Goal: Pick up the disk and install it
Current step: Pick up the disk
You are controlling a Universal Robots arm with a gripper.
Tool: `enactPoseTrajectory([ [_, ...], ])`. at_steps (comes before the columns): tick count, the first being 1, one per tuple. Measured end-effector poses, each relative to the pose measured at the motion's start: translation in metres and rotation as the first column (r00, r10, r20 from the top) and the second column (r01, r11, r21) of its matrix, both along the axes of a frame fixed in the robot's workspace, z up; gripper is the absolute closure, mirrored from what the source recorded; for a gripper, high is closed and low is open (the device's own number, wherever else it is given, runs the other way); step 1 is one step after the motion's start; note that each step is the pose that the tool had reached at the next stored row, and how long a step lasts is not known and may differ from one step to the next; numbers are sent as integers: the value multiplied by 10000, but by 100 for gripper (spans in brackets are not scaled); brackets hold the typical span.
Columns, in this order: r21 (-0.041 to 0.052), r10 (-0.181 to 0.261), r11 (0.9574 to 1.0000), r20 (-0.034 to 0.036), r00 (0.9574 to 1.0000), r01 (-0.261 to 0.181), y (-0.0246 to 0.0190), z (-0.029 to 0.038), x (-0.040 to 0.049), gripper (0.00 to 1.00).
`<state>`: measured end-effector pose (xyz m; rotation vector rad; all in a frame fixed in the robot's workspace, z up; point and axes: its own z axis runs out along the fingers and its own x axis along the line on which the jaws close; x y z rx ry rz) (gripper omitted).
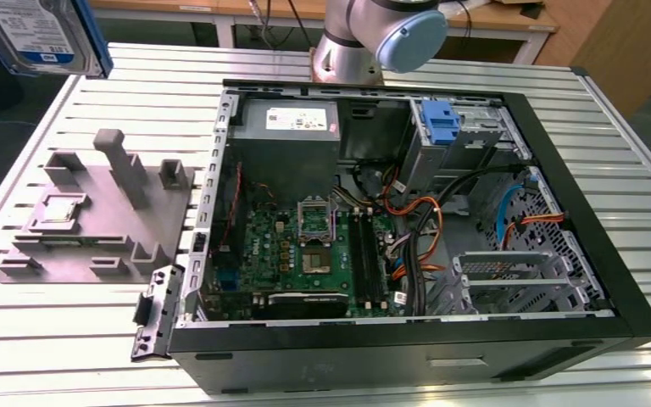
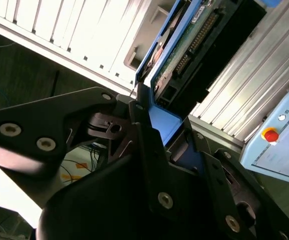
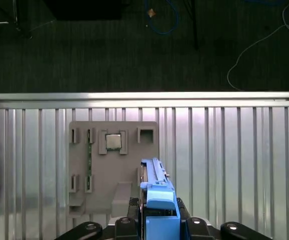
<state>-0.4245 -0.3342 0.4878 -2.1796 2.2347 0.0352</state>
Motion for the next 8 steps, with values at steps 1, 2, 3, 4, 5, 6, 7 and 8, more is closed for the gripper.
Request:
enactPoseTrajectory([
  [1, -3, -1, 10000, 0, 10000, 1, -9, 0, 0, 64],
  [2, -8, -1, 10000, 1, 10000, 1, -19, 0, 0, 64],
  [3, -14, -1, 10000, 1, 10000, 1, -31, -1, 0, 64],
  [4, -21, 0, 10000, 0, 10000, 0, -44, 0, 0, 64],
  [5, -25, -1, 10000, 0, 10000, 1, -61, -1, 0, 64],
  [6, -28, 0, 10000, 0, 10000, 0, -79, 0, 0, 64],
  [7, -30, -1, 10000, 0, 10000, 1, -99, 0, 0, 64],
  [8, -33, 0, 10000, 0, 10000, 0, -119, 0, 0, 64],
])
